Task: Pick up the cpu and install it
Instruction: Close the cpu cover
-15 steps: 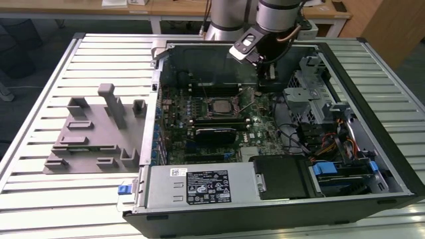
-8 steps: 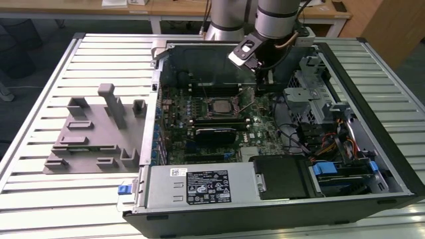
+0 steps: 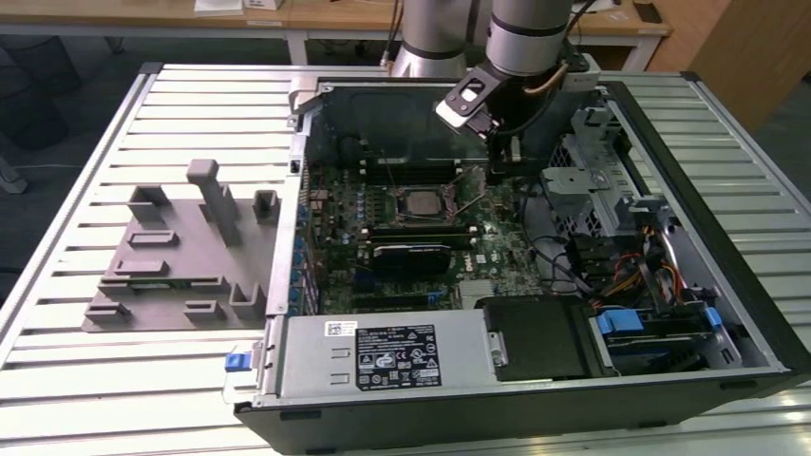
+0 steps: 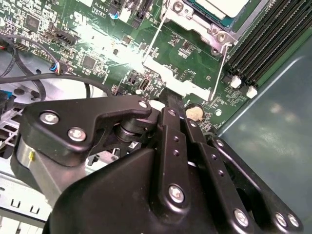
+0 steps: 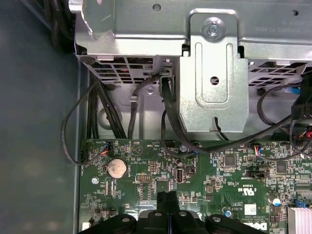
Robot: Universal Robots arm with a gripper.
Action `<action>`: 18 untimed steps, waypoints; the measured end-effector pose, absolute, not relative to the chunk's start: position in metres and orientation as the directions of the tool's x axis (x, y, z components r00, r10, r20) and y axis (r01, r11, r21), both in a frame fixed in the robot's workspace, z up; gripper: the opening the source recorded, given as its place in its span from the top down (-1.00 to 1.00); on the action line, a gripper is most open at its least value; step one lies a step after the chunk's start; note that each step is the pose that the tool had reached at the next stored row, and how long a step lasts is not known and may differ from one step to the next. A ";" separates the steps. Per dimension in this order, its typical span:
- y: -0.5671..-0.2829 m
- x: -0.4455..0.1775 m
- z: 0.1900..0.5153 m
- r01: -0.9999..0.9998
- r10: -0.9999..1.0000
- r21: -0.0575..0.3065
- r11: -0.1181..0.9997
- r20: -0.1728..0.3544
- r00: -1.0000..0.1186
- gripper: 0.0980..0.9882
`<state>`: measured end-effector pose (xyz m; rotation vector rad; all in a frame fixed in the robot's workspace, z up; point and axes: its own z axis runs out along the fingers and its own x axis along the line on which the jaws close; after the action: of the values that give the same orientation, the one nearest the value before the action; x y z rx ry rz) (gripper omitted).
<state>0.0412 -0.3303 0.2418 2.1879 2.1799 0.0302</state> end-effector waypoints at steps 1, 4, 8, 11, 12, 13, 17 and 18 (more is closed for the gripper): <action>-0.330 0.041 0.242 0.999 1.000 0.051 -0.003 -0.023 0.004 0.98; -0.330 0.038 0.242 0.999 1.000 0.051 -0.003 -0.023 0.004 0.98; -0.330 0.033 0.242 0.999 1.000 0.051 -0.005 -0.023 0.006 0.98; -0.330 0.026 0.242 0.999 1.000 0.051 -0.006 -0.023 0.007 0.98; -0.330 0.024 0.242 0.999 1.000 0.051 -0.007 -0.023 0.008 0.98; -0.330 0.021 0.242 0.999 1.000 0.051 -0.007 -0.023 0.008 0.98; -0.330 0.010 0.242 0.999 1.000 0.051 -0.008 -0.023 0.010 0.98; -0.330 0.007 0.242 0.999 1.000 0.051 -0.009 -0.023 0.010 0.98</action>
<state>0.0067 -0.3303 0.2417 2.1939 2.1740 0.0306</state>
